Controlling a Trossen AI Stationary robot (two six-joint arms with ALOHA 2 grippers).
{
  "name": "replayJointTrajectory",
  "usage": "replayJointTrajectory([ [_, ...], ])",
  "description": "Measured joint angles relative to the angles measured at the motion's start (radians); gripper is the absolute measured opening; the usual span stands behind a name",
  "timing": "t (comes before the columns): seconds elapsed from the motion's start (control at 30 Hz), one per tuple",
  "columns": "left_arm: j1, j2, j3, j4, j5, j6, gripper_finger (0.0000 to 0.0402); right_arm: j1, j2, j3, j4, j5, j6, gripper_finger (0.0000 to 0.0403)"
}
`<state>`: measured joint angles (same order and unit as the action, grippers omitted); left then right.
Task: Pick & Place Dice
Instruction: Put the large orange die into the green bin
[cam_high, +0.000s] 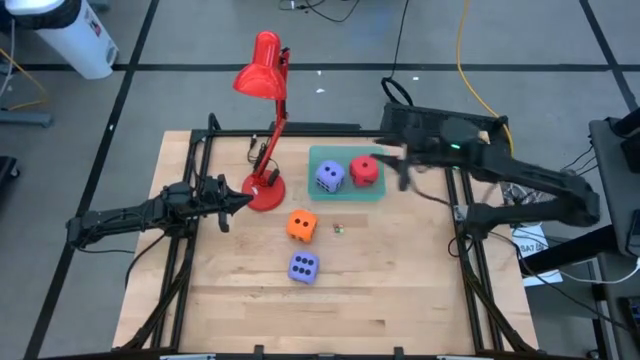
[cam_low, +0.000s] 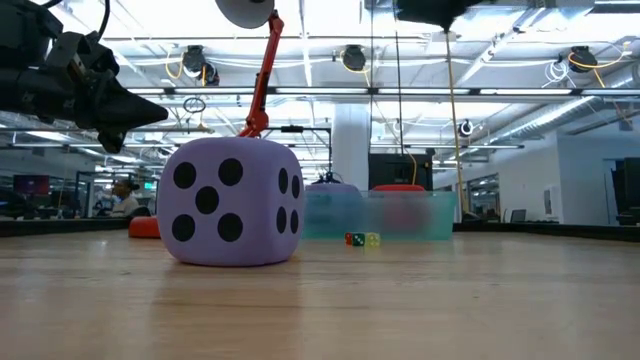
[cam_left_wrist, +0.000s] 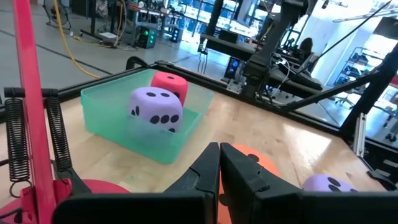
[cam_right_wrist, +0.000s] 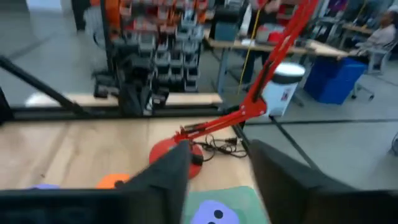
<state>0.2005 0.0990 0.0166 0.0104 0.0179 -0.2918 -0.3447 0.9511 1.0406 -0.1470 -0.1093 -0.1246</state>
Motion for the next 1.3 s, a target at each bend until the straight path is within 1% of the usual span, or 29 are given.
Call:
replayJointTrajectory([
  [0.13, 0.000, 0.000, 0.000, 0.000, 0.000, 0.002, 0.0021, 0.018, -0.181, -0.165, 0.042, 0.002, 0.034, 0.0035],
  [0.17, 0.000, 0.000, 0.000, 0.000, 0.000, 0.001, 0.0021, 0.022, -0.220, -0.218, 0.069, 0.002, 0.034, 0.0018],
  [0.2, 0.000, 0.000, 0.000, 0.000, 0.000, -0.002, 0.0021, 0.027, -0.257, -0.270, 0.105, 0.000, 0.037, 0.0010],
  [0.27, 0.000, 0.004, 0.000, 0.000, 0.000, 0.004, 0.0021, 0.025, -0.315, -0.363, 0.163, 0.002, 0.073, 0.0015],
  [0.33, 0.000, 0.008, 0.000, 0.000, 0.000, 0.026, 0.0021, 0.019, -0.369, -0.425, 0.179, 0.006, 0.083, 0.0017],
  [0.5, 0.000, 0.022, 0.000, 0.000, -0.004, 0.073, 0.0021, 0.017, -0.484, -0.558, 0.215, 0.006, 0.118, 0.0002],
  [0.6, 0.000, 0.022, -0.001, 0.001, -0.034, 0.063, 0.0021, 0.018, -0.521, -0.650, 0.286, 0.004, 0.184, 0.0002],
  [0.7, 0.000, 0.029, -0.001, 0.009, -0.117, 0.050, 0.0021, 0.023, -0.549, -0.754, 0.382, 0.004, 0.227, 0.0001],
  [0.77, 0.000, 0.045, -0.002, 0.026, -0.139, 0.054, 0.0021, 0.024, -0.560, -0.811, 0.427, 0.004, 0.244, 0.0001],
  [0.83, 0.000, 0.072, -0.002, 0.057, -0.145, 0.063, 0.0021, 0.023, -0.564, -0.845, 0.453, 0.005, 0.235, 0.0001],
  [0.9, 0.000, 0.113, 0.017, 0.086, -0.152, 0.073, 0.0021, 0.013, -0.564, -0.851, 0.458, 0.007, 0.208, 0.0001],
  [0.97, 0.000, 0.162, 0.058, 0.126, -0.168, 0.114, 0.0021, 0.005, -0.565, -0.850, 0.457, 0.003, 0.203, 0.0001],
  [1.03, -0.005, 0.229, 0.117, 0.133, -0.189, 0.137, 0.0021, 0.004, -0.564, -0.850, 0.452, 0.002, 0.208, 0.0001],
  [1.13, -0.031, 0.365, 0.238, 0.113, -0.195, 0.152, 0.0021, 0.004, -0.564, -0.850, 0.450, 0.002, 0.201, 0.0004],
  [1.2, -0.055, 0.470, 0.344, 0.030, -0.215, 0.151, 0.0021, 0.004, -0.564, -0.850, 0.450, 0.001, 0.191, 0.0007],
  [1.3, -0.093, 0.657, 0.513, -0.140, -0.301, 0.137, 0.0021, 0.004, -0.564, -0.850, 0.450, 0.001, 0.189, 0.0009],
])
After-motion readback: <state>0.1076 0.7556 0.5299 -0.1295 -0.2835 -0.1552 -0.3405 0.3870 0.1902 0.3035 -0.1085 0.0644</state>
